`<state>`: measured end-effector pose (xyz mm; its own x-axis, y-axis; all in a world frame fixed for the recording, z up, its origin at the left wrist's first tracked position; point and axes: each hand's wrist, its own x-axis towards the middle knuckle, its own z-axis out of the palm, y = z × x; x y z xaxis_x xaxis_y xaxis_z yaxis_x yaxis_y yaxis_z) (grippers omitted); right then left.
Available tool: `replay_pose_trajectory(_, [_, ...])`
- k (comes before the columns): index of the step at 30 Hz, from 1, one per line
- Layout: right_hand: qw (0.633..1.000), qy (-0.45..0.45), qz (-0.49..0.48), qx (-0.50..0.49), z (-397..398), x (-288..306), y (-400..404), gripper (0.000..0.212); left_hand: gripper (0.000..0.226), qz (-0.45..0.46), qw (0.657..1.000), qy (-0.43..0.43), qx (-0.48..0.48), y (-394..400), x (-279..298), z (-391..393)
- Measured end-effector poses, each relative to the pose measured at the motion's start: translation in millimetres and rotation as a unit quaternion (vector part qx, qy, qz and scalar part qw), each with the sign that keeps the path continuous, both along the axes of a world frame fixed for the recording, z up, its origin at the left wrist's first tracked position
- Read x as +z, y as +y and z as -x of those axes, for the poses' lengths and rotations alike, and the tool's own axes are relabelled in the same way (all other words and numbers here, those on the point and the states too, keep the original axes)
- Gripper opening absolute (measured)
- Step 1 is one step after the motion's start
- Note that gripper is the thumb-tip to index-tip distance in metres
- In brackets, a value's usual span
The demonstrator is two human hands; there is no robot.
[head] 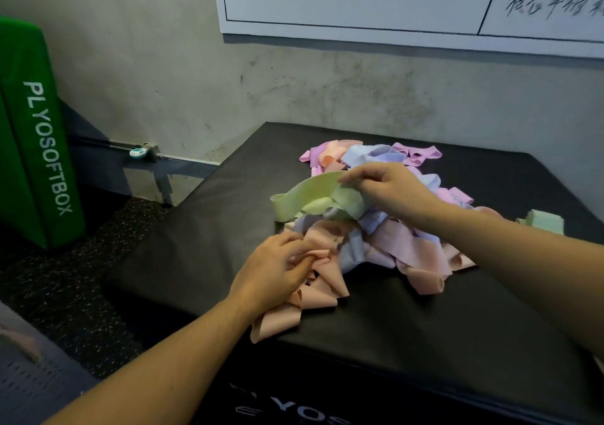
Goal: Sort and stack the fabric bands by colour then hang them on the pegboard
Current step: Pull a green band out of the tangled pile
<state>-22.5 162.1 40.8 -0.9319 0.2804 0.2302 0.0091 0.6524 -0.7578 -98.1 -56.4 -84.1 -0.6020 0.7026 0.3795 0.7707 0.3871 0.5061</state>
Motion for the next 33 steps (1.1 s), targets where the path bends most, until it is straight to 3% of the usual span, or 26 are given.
replay_pose_trajectory(4, [0.991,-0.036,-0.117,-0.061,-35,14,8,0.045,0.026,-0.003,1.0,-0.007,0.003,0,0,-1])
replay_pose_trajectory(9, [0.993,-0.062,-0.052,-0.086,-68,20,12,0.043,0.02,-0.015,0.999,-0.029,-0.002,2,2,-2])
replay_pose_trajectory(11, [0.986,-0.101,-0.076,-0.106,-76,23,11,0.039,0.018,-0.006,0.999,-0.043,-0.001,6,8,-3])
replay_pose_trajectory(14, [0.965,-0.186,-0.138,-0.12,-87,30,11,0.051,0.015,0.014,0.998,-0.055,0.027,15,18,-4])
replay_pose_trajectory(19, [0.944,-0.215,-0.207,-0.143,-98,34,23,0.012,0.009,0.061,0.989,-0.104,0.09,23,40,-11])
replay_pose_trajectory(23, [0.98,-0.094,-0.078,-0.157,-110,45,20,0.014,0.017,0.057,0.987,-0.116,0.091,24,58,-21])
replay_pose_trajectory(27, [0.984,-0.029,0.06,-0.163,-124,54,13,0.009,0.025,0.056,0.987,-0.12,0.087,23,72,-34])
replay_pose_trajectory(31, [0.951,0.051,0.266,-0.15,-137,68,0,0.009,0.037,0.022,0.987,-0.135,0.079,24,84,-49])
replay_pose_trajectory(33, [0.931,0.085,0.325,-0.146,-145,75,-6,0.016,0.042,-0.005,0.986,-0.148,0.079,24,88,-59])
